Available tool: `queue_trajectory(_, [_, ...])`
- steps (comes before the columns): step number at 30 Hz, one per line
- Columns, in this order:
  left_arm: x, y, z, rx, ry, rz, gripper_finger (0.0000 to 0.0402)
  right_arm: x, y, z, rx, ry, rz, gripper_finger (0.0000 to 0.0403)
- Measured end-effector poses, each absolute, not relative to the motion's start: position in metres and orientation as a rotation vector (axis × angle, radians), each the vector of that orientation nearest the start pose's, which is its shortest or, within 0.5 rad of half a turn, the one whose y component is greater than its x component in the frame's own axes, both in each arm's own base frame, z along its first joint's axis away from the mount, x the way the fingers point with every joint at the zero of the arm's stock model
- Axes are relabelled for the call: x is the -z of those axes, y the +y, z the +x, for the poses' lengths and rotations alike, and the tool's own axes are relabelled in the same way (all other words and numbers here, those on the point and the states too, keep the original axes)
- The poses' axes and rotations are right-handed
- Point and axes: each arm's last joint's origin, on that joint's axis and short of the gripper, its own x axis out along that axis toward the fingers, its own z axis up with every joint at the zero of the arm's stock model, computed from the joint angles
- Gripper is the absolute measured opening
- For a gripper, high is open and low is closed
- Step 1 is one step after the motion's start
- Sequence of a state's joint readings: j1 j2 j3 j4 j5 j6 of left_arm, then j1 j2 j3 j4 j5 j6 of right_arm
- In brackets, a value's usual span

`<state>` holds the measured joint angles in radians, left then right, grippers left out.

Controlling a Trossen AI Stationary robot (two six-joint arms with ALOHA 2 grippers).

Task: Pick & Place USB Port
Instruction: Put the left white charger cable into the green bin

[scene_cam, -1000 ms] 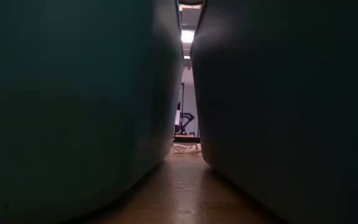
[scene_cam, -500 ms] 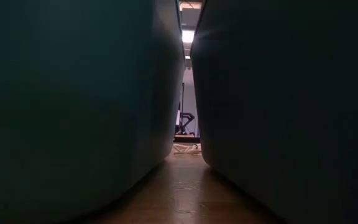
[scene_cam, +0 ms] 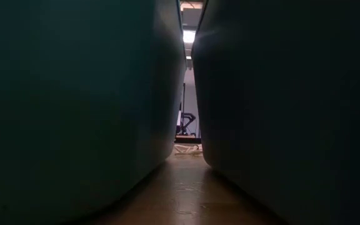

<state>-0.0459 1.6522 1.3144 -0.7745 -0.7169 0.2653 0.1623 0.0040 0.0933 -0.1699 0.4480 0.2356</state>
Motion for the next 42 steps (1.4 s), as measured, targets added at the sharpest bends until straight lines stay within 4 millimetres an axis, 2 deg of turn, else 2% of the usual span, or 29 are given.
queue_trajectory(2, [-0.269, 0.023, 0.328, -0.519, 1.128, 0.595, 0.0001, -0.179, 0.002, 0.089, 0.294, 0.044, 0.206, 0.0044])
queue_trajectory(5, [-0.288, 0.042, 0.32, -0.478, 1.049, 0.492, 0.0001, -0.184, 0.002, 0.089, 0.288, 0.0, 0.184, 0.0044])
queue_trajectory(11, [-0.331, 0.058, 0.312, -0.113, 0.704, 0.384, 0.0001, -0.21, 0.002, 0.086, 0.27, -0.215, -0.018, 0.0044])
queue_trajectory(14, [-0.342, 0.07, 0.306, -0.022, 0.617, 0.383, 0.0001, -0.229, 0.001, 0.08, 0.292, -0.267, -0.118, 0.0044])
queue_trajectory(16, [-0.344, 0.086, 0.301, -0.036, 0.593, 0.352, 0.0001, -0.249, -0.002, 0.071, 0.343, -0.312, -0.138, 0.0044])
queue_trajectory(18, [-0.348, 0.108, 0.297, -0.045, 0.526, 0.249, 0.0001, -0.271, -0.005, 0.059, 0.42, -0.364, -0.112, 0.0044])
queue_trajectory(22, [-0.347, 0.147, 0.29, -0.004, 0.423, -0.06, 0.0001, -0.31, -0.011, 0.039, 0.489, -0.4, -0.037, 0.0044])
queue_trajectory(26, [-0.346, 0.163, 0.285, -0.045, 0.395, -0.242, 0.0001, -0.335, -0.013, 0.034, 0.515, -0.326, 0.072, 0.0044])
queue_trajectory(32, [-0.344, 0.162, 0.286, -0.103, 0.417, -0.32, 0.0001, -0.362, -0.01, 0.058, 0.551, -0.165, 0.097, 0.0044])
queue_trajectory(36, [-0.331, 0.168, 0.275, -0.313, 0.552, -0.427, 0.0001, -0.374, -0.01, 0.076, 0.662, -0.061, 0.029, 0.0044])
queue_trajectory(39, [-0.319, 0.171, 0.262, -0.48, 0.698, -0.477, 0.0001, -0.382, -0.011, 0.082, 0.711, -0.005, -0.016, 0.0044])
queue_trajectory(42, [-0.314, 0.173, 0.257, -0.54, 0.757, -0.508, 0.0004, -0.387, -0.014, 0.086, 0.754, 0.0, -0.027, 0.0044])
